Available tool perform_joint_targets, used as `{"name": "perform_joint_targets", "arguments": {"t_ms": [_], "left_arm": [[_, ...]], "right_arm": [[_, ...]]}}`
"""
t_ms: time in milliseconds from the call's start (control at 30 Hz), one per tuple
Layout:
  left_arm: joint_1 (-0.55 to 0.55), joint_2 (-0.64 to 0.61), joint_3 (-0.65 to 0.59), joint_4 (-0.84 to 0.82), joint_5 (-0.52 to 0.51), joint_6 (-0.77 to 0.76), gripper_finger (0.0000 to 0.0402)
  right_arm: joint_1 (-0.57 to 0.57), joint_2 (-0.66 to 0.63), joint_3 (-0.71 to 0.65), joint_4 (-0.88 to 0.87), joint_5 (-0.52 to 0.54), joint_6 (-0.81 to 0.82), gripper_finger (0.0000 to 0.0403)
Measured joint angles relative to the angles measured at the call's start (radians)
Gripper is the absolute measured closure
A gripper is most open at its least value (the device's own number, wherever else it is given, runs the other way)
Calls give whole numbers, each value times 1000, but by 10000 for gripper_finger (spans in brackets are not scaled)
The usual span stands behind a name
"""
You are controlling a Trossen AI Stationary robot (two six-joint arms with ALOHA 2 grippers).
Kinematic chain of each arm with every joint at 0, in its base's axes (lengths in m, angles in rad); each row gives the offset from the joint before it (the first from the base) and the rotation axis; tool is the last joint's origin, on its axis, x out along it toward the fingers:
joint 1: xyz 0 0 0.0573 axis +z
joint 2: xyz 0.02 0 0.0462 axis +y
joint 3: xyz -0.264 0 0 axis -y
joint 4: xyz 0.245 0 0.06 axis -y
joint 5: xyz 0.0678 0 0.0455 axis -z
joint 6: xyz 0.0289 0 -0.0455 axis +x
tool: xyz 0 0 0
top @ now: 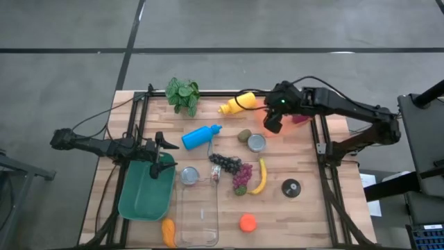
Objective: Pick & Place Food Item
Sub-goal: Put the yellow tumbler into the orange bin
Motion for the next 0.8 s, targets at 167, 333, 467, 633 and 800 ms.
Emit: {"name": "perform_joint_targets", "arguments": {"t_ms": [167, 333, 467, 633, 800], "left_arm": [[0, 0, 0, 0, 0, 0, 66], [0, 0, 0, 0, 0, 0, 66], [0, 0, 0, 0, 0, 0, 66], [0, 0, 0, 0, 0, 0, 66], [0, 0, 0, 0, 0, 0, 66]], "right_arm": [[39, -9, -20, 142, -58, -30, 250], [66, 16, -46, 251, -100, -54, 250], [80, 28, -65, 335, -107, -51, 250], [80, 27, -67, 358, -106, -24, 250], [80, 27, -67, 359, -107, -22, 250]]}}
